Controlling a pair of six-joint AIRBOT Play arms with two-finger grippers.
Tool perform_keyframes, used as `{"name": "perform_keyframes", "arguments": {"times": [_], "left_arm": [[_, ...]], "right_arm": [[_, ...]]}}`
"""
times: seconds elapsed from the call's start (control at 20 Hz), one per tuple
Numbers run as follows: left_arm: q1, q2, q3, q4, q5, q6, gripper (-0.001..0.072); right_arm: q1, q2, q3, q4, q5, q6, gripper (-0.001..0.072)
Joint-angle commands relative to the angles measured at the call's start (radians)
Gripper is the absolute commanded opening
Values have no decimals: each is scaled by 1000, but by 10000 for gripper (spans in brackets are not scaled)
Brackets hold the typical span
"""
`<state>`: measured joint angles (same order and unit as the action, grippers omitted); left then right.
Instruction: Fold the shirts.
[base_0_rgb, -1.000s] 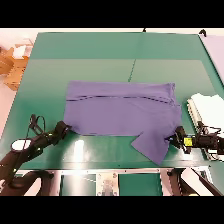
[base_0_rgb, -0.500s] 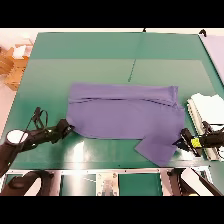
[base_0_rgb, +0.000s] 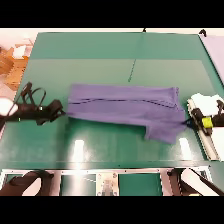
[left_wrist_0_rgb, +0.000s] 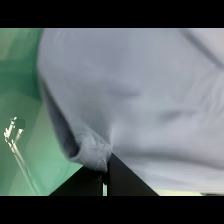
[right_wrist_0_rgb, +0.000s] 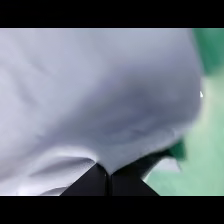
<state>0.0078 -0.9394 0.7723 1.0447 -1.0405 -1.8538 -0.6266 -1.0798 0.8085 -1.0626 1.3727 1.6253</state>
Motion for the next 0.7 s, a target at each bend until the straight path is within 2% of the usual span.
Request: {"name": "perform_keyframes", "arguments": {"times": [0.0,0.15,0.45,0.5,0.55,0.6,0.65], "left_arm": [[1,-222,239,-24,-30,40,20],[-1,-419,424,-88,-30,96,20],[-23,-813,764,-137,13,101,21],[-26,-857,805,-164,42,122,22],[-26,-891,839,-212,66,158,93],[-25,-909,859,-241,97,172,434],[-20,-912,871,-261,127,171,720]], "right_arm": [[101,-156,230,73,-40,22,21],[176,-359,420,76,-41,51,22],[221,-698,739,101,-49,91,23],[222,-737,773,126,-49,92,58],[221,-769,804,155,-54,92,289],[216,-787,833,165,-64,79,448],[210,-794,862,164,-66,56,466]]}}
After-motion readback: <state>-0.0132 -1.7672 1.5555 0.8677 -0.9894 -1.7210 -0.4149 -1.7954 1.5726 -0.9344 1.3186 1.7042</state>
